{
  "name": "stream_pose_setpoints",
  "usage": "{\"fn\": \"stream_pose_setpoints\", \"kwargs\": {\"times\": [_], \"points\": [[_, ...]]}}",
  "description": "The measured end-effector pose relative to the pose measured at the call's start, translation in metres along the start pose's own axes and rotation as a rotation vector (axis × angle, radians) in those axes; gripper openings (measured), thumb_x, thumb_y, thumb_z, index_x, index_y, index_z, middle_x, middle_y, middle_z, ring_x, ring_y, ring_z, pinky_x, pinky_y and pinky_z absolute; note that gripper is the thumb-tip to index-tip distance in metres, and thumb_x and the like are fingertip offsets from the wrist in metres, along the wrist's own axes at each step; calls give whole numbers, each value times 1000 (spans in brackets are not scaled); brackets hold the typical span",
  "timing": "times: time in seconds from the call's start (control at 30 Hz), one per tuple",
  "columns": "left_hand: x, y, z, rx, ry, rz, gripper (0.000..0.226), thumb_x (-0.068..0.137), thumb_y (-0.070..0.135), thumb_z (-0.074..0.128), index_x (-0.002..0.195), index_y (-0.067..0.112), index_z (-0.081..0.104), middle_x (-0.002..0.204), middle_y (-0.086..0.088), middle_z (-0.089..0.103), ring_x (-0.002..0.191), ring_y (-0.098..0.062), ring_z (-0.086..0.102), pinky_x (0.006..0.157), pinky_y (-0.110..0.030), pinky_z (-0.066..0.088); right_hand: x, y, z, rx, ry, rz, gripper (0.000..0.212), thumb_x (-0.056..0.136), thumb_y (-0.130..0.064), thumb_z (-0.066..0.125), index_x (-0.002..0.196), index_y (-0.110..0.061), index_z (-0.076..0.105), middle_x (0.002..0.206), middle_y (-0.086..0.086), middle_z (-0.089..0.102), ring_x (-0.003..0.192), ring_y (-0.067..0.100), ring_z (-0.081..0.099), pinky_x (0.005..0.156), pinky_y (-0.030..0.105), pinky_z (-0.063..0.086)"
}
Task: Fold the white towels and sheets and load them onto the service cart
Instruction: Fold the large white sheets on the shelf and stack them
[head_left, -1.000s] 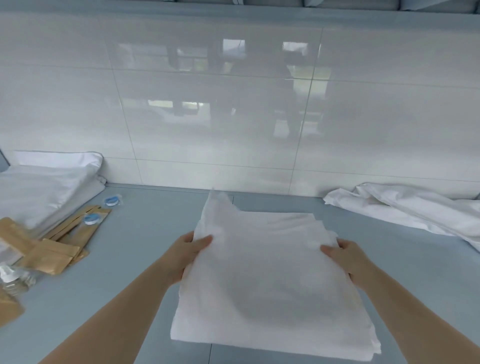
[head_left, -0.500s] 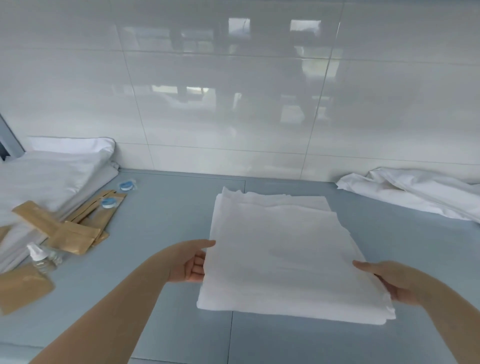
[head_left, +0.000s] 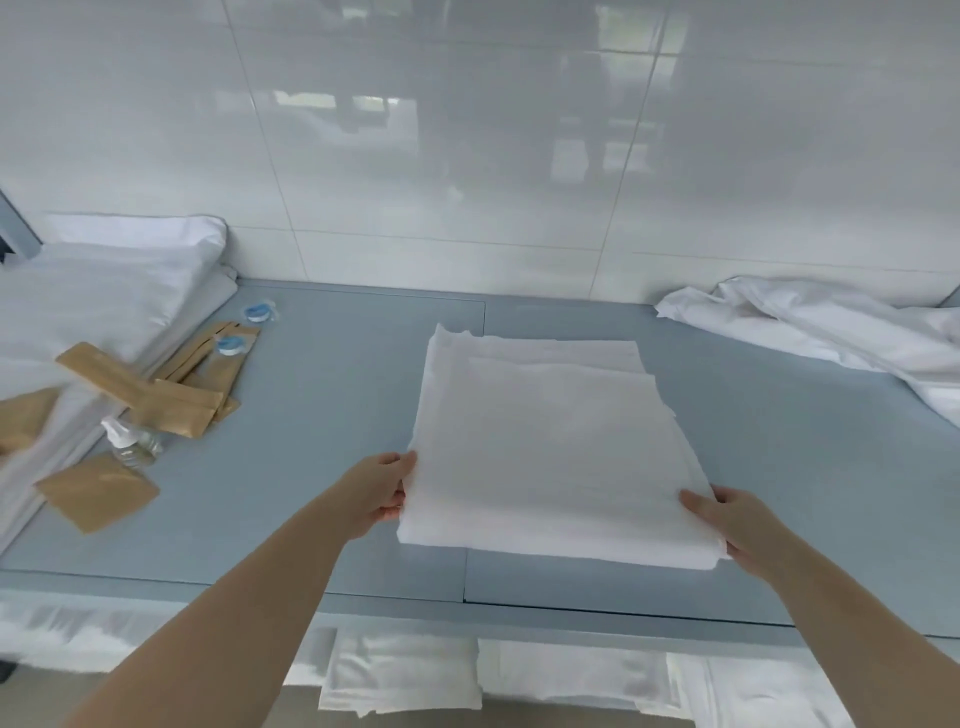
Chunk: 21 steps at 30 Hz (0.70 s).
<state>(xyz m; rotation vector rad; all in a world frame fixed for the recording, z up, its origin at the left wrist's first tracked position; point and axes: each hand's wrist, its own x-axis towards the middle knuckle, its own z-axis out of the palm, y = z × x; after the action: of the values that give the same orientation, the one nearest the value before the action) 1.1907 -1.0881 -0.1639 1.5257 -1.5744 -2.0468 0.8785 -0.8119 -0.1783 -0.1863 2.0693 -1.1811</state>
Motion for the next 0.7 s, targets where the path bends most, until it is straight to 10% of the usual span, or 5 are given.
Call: {"fn": "stream_pose_setpoints", "kwargs": {"times": [0.1, 0.3, 0.7], "points": [[-5, 6, -10, 109, -47, -99, 44, 97, 47, 49, 84, 6, 60, 63, -6, 59, 60, -21, 48, 62, -30, 38, 2, 6, -11, 7, -35, 28, 30, 92, -14, 62, 113, 7, 62, 108, 19, 68, 93, 33, 65, 89, 44, 50], [-6, 24, 3, -49, -71, 129, 22, 98, 15, 54, 102, -3, 65, 98, -11, 73, 90, -25, 68, 84, -35, 54, 9, -6, -8, -160, 77, -52, 19, 93, -19, 61, 100, -2, 65, 97, 16, 66, 92, 35, 63, 87, 47, 51], [-25, -50, 8, -4, 152, 72, 23, 98, 12, 53, 77, 4, 47, 64, -6, 37, 57, -18, 38, 47, -22, 41, -5, 29, 0, -311, 139, -69, 22, 92, -20, 62, 88, 2, 67, 85, 18, 64, 74, 30, 55, 68, 35, 39]]}}
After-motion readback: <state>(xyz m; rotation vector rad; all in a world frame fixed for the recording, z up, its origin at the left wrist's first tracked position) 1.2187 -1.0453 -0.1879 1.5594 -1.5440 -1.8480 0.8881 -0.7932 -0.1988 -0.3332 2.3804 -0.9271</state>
